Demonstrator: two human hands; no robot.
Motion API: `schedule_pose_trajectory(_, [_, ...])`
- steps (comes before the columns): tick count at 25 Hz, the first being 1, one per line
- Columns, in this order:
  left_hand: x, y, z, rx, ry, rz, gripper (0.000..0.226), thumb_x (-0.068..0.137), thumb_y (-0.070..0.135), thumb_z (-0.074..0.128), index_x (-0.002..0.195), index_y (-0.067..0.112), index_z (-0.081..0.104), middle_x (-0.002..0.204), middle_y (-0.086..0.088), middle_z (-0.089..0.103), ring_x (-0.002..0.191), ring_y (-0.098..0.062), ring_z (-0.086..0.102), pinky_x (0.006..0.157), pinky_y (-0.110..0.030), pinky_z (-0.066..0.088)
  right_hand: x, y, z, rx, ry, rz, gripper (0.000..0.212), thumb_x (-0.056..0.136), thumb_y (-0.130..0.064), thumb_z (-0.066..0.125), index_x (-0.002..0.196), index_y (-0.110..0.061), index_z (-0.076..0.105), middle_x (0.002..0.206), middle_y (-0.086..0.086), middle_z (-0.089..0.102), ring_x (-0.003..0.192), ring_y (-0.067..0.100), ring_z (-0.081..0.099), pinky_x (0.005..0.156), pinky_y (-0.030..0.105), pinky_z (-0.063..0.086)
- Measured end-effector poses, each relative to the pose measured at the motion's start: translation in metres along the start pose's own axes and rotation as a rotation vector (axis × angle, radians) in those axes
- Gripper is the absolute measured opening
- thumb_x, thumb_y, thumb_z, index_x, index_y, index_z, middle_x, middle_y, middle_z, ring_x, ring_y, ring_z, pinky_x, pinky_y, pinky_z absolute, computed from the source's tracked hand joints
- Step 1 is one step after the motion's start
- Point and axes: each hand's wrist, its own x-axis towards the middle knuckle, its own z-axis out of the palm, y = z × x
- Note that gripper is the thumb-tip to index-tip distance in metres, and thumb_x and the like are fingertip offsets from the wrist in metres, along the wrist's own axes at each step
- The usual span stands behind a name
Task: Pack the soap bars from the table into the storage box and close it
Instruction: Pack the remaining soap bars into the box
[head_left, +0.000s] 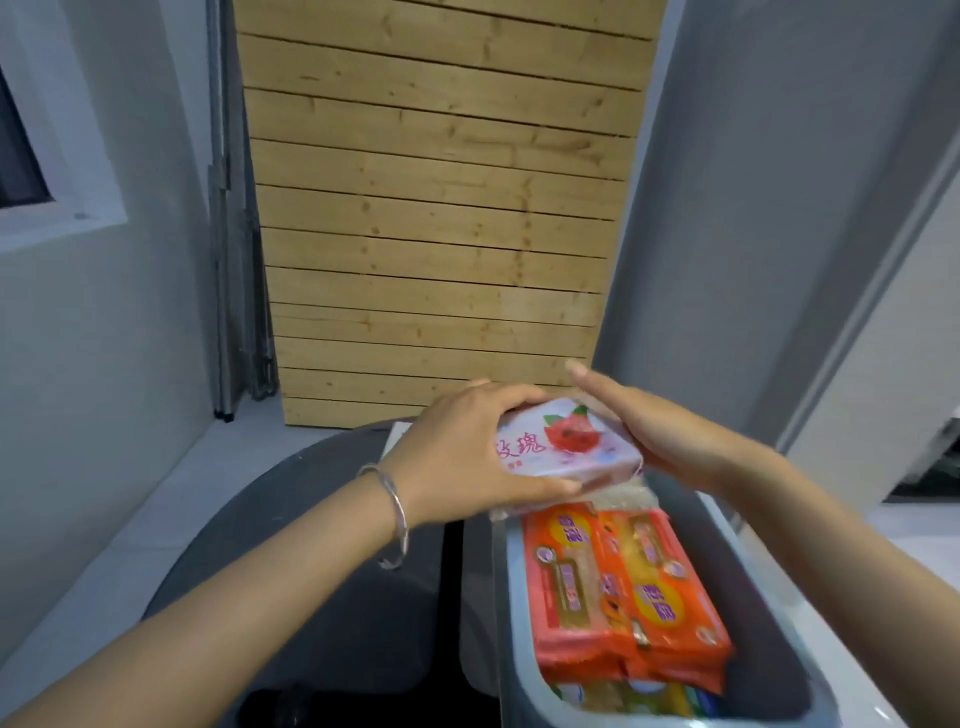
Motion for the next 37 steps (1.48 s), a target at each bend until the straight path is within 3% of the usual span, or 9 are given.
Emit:
schedule_pose_trajectory(3, [-0.008, 0.028, 0.013, -0.050, -0.016, 0.086, 0.066, 0.054, 0.069, 0.069, 0.112, 0.044, 0.050, 0.101, 0.024, 0.059, 0.092, 0.002, 0.051, 0.076, -0.017, 0.045, -0.049, 0.013, -0.015, 0.039, 0.021, 0.005, 0.044, 0.076, -0.055, 0.060, 0.096, -0.019, 0.074, 0.096, 0.003, 0.077, 0.085, 0.011, 0.071, 0.076, 0.025, 0.056])
schedule_pose_trajectory(6, [-0.017, 0.033, 0.021, -0.205, -0.130, -0.044, 0.060, 0.060, 0.062, 0.071, 0.113, 0.045, 0.048, 0.102, 0.020, 0.058, 0.069, 0.006, 0.054, 0.063, -0.009, 0.043, -0.087, 0.033, -0.013, 0.110, 0.057, -0.029, 0.043, 0.079, -0.042, 0.065, 0.104, -0.008, 0.070, 0.095, 0.006, 0.075, 0.082, 0.012, 0.070, 0.074, 0.026, 0.057])
schedule_pose_trajectory(10, [-0.037, 0.031, 0.032, -0.222, -0.326, -0.047, 0.035, 0.060, 0.048, 0.080, 0.091, 0.036, 0.068, 0.071, 0.023, 0.063, 0.062, 0.009, 0.053, 0.055, -0.005, 0.038, -0.112, 0.053, 0.004, 0.019, -0.011, -0.059, 0.036, 0.075, -0.024, 0.072, 0.110, -0.015, 0.069, 0.102, 0.008, 0.076, 0.090, 0.017, 0.072, 0.079, 0.027, 0.059])
schedule_pose_trajectory(13, [-0.046, 0.032, 0.033, -0.173, -0.399, -0.041, 0.030, 0.055, 0.054, 0.080, 0.079, 0.041, 0.066, 0.068, 0.019, 0.060, 0.064, 0.005, 0.051, 0.056, -0.008, 0.039, -0.115, 0.057, 0.009, -0.149, -0.098, -0.091, 0.035, 0.076, -0.024, 0.077, 0.110, -0.023, 0.071, 0.105, -0.003, 0.074, 0.095, 0.011, 0.070, 0.082, 0.022, 0.056])
schedule_pose_trajectory(18, [-0.050, 0.032, 0.041, -0.078, -0.518, 0.033, 0.024, 0.067, 0.048, 0.075, 0.084, 0.032, 0.072, 0.070, 0.024, 0.062, 0.074, 0.002, 0.056, 0.061, -0.007, 0.040, -0.113, 0.064, 0.011, -0.307, -0.131, -0.142, 0.021, 0.082, -0.031, 0.070, 0.101, -0.025, 0.076, 0.099, -0.018, 0.073, 0.094, 0.002, 0.065, 0.082, 0.016, 0.052])
schedule_pose_trajectory(22, [-0.043, 0.016, 0.031, -0.133, -0.403, -0.007, 0.019, 0.070, 0.042, 0.075, 0.087, 0.036, 0.070, 0.086, 0.025, 0.065, 0.087, 0.005, 0.054, 0.069, -0.006, 0.041, -0.105, 0.061, -0.005, -0.118, 0.072, -0.126, 0.022, 0.077, -0.037, 0.066, 0.095, -0.027, 0.075, 0.099, -0.009, 0.076, 0.098, 0.008, 0.070, 0.082, 0.020, 0.056])
schedule_pose_trajectory(29, [-0.022, -0.050, 0.031, -0.213, -0.054, -0.237, 0.027, 0.077, 0.038, 0.069, 0.103, 0.030, 0.063, 0.098, 0.020, 0.061, 0.087, 0.012, 0.055, 0.071, -0.003, 0.041, -0.044, 0.052, -0.007, -0.184, 0.285, -0.181, 0.011, 0.086, -0.032, 0.063, 0.091, -0.028, 0.072, 0.094, -0.013, 0.073, 0.095, 0.005, 0.066, 0.083, 0.019, 0.051])
schedule_pose_trajectory(33, [-0.014, -0.111, 0.044, -0.227, 0.067, -0.473, 0.028, 0.079, 0.029, 0.069, 0.105, 0.019, 0.064, 0.108, 0.001, 0.064, 0.100, -0.018, 0.058, 0.084, -0.026, 0.045, -0.001, 0.054, 0.005, -0.303, 0.300, -0.207, 0.012, 0.088, -0.027, 0.063, 0.095, -0.023, 0.072, 0.099, -0.011, 0.070, 0.095, 0.005, 0.063, 0.088, 0.024, 0.048])
schedule_pose_trajectory(37, [-0.009, -0.165, 0.063, -0.100, 0.143, -0.680, 0.050, 0.077, 0.030, 0.071, 0.119, 0.010, 0.055, 0.123, -0.012, 0.057, 0.112, -0.026, 0.054, 0.096, -0.036, 0.045, 0.032, 0.067, 0.020, -0.332, 0.400, -0.184, 0.018, 0.088, -0.024, 0.064, 0.103, -0.016, 0.070, 0.108, -0.005, 0.067, 0.108, 0.012, 0.058, 0.095, 0.023, 0.040])
